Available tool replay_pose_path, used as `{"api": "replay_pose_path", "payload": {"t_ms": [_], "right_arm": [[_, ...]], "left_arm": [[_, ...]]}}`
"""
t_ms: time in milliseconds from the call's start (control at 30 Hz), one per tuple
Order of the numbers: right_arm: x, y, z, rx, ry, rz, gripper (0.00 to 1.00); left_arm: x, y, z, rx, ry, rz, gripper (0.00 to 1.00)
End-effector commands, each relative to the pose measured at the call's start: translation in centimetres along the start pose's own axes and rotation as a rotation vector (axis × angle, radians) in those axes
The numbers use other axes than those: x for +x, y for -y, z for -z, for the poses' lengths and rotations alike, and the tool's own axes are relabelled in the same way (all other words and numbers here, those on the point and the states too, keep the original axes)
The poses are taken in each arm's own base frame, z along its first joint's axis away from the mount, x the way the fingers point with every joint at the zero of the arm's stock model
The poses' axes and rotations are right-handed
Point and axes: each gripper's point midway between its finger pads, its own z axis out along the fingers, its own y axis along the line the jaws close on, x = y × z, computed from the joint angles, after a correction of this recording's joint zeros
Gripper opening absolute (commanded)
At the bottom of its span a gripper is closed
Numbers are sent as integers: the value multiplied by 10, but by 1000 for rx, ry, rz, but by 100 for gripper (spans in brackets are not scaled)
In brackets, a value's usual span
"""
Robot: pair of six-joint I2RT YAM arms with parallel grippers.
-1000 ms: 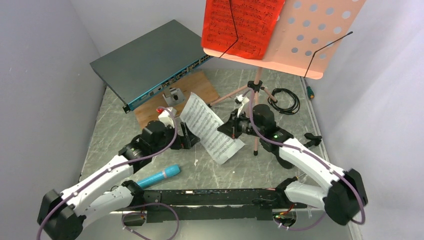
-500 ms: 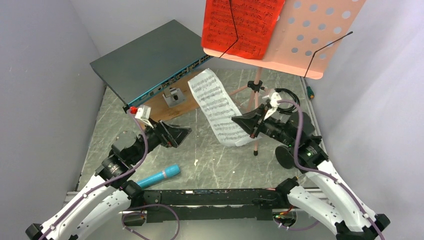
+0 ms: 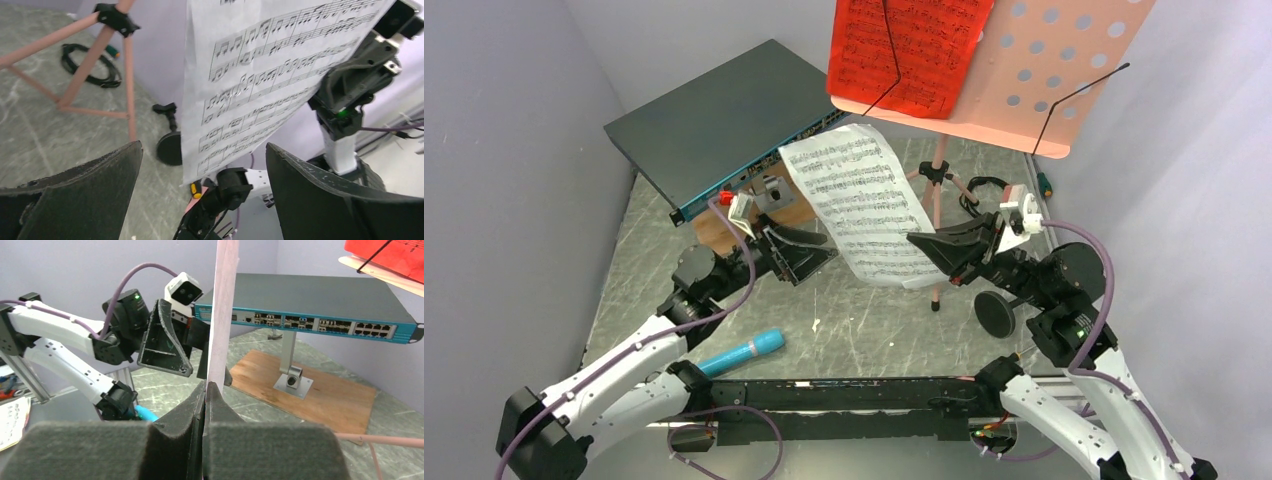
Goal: Set up the instrument practice props
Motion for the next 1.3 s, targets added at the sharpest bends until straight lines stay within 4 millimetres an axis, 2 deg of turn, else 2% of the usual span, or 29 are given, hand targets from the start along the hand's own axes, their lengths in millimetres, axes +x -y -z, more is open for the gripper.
{"api": "replay_pose_path", "payload": {"t_ms": [0,100,200,400,500,567,600,700,800,867,967,1133,1267], "right_arm": [[-30,-19,5,-63,75,13,0],[-32,-19,8,-54,96,0,0],[-33,-20,8,-56,99,-8,0],[-32,-9,7,7,100,-36,0],[-30,-7,5,15,85,-44,0],[-33,4,3,75,88,-52,0],[-33,14,3,129,82,-58,2],[-35,51,4,339,22,-56,35],[-45,90,10,554,-12,-17,57],[-58,108,17,668,-23,15,66],[-85,131,34,847,-9,71,71],[-131,150,60,1057,48,153,73],[-150,171,77,1251,34,205,69]], "left_arm": [[-28,60,-4,253,59,-75,99],[-33,64,-7,279,80,-77,99],[-42,72,-9,299,107,-83,92],[-69,89,-10,321,190,-130,52],[-80,99,-12,325,211,-198,23],[-94,104,-17,295,223,-246,1],[-98,104,-21,271,221,-270,0],[-110,106,-33,234,201,-361,0],[-120,112,-45,233,178,-437,0],[-126,114,-58,223,151,-481,0],[-129,112,-77,198,66,-529,0],[-135,114,-100,209,2,-549,0],[-139,120,-113,237,-18,-558,0]]}}
